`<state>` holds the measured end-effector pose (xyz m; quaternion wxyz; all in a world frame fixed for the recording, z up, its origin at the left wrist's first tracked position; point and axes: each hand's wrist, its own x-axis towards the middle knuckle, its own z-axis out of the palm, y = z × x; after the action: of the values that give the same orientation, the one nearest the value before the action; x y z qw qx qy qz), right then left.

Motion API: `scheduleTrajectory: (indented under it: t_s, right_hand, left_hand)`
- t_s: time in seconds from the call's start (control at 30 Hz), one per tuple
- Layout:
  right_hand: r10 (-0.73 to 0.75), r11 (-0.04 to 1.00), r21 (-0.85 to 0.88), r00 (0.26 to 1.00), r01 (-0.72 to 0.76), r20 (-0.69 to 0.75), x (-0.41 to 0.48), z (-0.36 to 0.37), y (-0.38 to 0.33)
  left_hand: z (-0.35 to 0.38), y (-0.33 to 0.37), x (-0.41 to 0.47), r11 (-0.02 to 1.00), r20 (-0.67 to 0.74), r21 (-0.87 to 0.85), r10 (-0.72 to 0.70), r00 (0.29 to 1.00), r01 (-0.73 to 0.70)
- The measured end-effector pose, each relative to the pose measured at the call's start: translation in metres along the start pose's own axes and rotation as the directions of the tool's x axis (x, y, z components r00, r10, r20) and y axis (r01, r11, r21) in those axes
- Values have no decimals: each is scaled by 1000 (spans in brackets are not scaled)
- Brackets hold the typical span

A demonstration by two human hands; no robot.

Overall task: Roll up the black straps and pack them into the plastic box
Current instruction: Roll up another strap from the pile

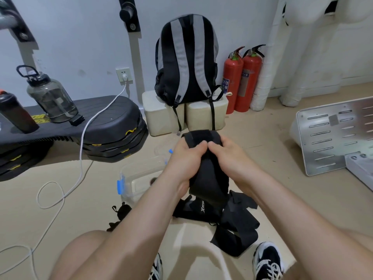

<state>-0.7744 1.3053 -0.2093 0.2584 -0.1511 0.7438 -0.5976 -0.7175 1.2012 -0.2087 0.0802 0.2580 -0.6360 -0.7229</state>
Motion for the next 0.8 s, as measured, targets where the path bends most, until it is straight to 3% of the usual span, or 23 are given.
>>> scheduleTrajectory:
  t_s: [0.1, 0.2, 0.3, 0.37, 0.43, 0.47, 0.53, 0.6, 0.67, 0.7, 0.73, 0.8]
  right_hand:
    - [86, 980, 173, 993, -99, 79, -3, 4, 0]
    - [116, 964, 231, 989, -134, 90, -5, -1, -4]
    - [83, 991, -107, 997, -83, -11, -5, -3, -7]
    - [41, 982, -183, 999, -46, -31, -7, 1, -10]
    - [114, 992, 44, 986, -120, 118, -14, 6, -13]
    - [147, 968, 177, 975, -176, 166, -17, 9, -13]
    - [197, 905, 362, 975, -223, 107, -15, 10, -7]
    - [262, 875, 420, 965, -241, 8, -9, 7, -2]
    - [266, 879, 402, 963, -256, 31, -7, 3, -1]
    - [244, 912, 329, 969, -246, 49, -6, 1, 1]
    - [206, 957, 199, 977, -211, 45, -4, -2, 4]
    - [131, 988, -84, 990, -127, 43, -3, -11, 5]
  left_hand:
    - [-5, 2, 5, 992, 17, 123, 28, 999, -30]
    - [-7, 2, 4, 998, 135, 49, -53, 989, 46]
    - [-7, 4, 7, 981, 51, 156, 106, 993, -113]
    - [-6, 8, 9, 838, -25, 475, 317, 948, -268]
    - [1, 11, 4, 553, 71, 763, 442, 894, -335]
    - [5, 9, 3, 477, 135, 807, 425, 895, -348]
    - [7, 7, 4, 547, 217, 773, 249, 944, -323]
    - [4, 10, 4, 792, 276, 573, 57, 959, -212]
    - [0, 12, 3, 905, 256, 415, -14, 966, -97]
    - [-4, 14, 2, 868, 207, 478, 40, 977, -137]
    - [-10, 16, 1, 747, 169, 625, 153, 974, -226]
    - [-23, 18, 1, 371, 166, 884, 320, 933, -285]
